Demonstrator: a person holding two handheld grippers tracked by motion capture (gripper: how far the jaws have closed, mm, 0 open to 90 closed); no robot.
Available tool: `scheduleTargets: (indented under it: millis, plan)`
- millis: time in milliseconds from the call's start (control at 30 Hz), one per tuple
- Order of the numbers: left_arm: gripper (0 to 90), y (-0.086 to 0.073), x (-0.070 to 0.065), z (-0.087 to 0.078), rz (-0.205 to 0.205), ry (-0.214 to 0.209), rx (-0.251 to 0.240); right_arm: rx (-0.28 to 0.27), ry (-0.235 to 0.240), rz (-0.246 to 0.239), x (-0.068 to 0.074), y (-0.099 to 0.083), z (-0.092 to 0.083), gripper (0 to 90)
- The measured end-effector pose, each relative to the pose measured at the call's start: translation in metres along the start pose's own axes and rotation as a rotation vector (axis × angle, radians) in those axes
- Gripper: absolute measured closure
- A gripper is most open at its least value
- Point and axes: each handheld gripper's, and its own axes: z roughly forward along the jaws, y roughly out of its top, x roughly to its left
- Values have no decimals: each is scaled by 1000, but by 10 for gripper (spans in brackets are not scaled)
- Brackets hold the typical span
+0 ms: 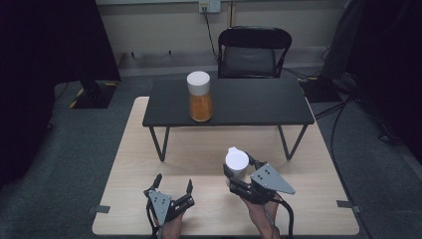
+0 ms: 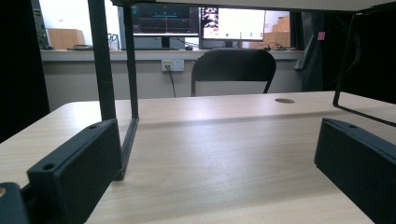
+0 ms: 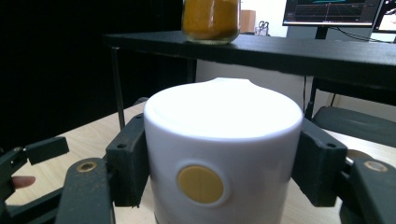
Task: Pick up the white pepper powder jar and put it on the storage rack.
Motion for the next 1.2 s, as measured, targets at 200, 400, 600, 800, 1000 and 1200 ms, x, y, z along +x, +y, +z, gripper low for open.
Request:
scheduleTargets:
  millis: [200, 400, 600, 800, 1000, 1200]
  plan:
    - [3, 0, 0, 0, 0, 0, 1, -2, 3, -17, -4, 11, 2, 303]
    - [3, 0, 0, 0, 0, 0, 1, -8, 9, -19, -6, 20, 5, 303]
    - [4, 0, 0, 0, 0, 0, 1, -5, 16, -23, -9, 33, 12, 303]
    - [4, 0, 0, 0, 0, 0, 0, -10, 22, -20, -14, 48, 19, 303]
    - [3, 0, 0, 0, 0, 0, 1, -12, 20, -26, -20, 62, 25, 303]
    - [3, 0, 0, 0, 0, 0, 1, -14, 7, -34, -23, 79, 29, 303]
